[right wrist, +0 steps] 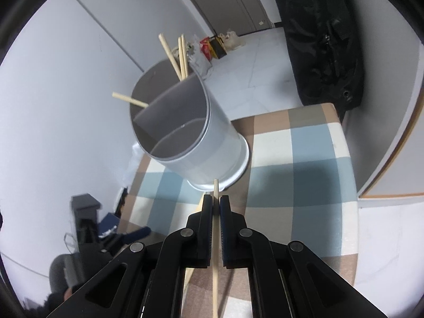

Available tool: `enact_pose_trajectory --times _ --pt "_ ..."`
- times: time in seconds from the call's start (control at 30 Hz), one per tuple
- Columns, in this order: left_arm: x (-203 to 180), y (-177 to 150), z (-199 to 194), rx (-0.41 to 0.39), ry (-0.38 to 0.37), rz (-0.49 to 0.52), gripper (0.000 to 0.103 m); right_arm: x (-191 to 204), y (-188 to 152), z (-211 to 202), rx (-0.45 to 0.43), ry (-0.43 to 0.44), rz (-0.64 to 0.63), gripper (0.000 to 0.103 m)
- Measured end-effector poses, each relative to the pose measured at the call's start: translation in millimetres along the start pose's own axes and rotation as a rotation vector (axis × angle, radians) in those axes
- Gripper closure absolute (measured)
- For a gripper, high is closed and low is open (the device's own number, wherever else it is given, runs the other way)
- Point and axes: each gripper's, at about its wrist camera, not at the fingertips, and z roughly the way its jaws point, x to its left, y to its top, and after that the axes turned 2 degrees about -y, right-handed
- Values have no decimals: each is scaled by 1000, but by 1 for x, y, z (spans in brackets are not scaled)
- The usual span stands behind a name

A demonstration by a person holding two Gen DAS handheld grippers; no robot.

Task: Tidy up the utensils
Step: 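Close the right gripper on one wooden chopstick and lift it, then lower the left gripper onto the chopsticks and grasp one while the right holds its own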

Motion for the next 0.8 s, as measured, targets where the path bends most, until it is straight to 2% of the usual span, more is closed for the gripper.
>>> enact_pose_trajectory --times 0.13,0.27,0.37,0.5,0.53,0.6,0.67,0.8 --pt "-3 -2 3 3 41 21 25 -5 -3 -5 -28 4 0 99" --pt "-7 -6 2 -6 45 36 25 -6 -6 -9 -42 13 -7 99" --pt "-17 -12 2 -8 81 94 27 -11 -7 -11 -53 26 16 98" --pt "-19 -16 -5 -11 45 119 47 -14 -8 -16 -64 40 31 98" --pt "-20 -17 -7 -12 25 122 55 -14 -8 -17 -69 43 30 98" --pt "-18 -18 -10 -2 -27 119 62 -13 -9 -19 -73 53 28 98" --pt "-17 -18 -12 20 -93 110 63 -12 -9 -20 -78 62 28 98" --pt "-14 -13 -21 -1 -116 84 63 -11 -10 -23 -89 78 28 98"
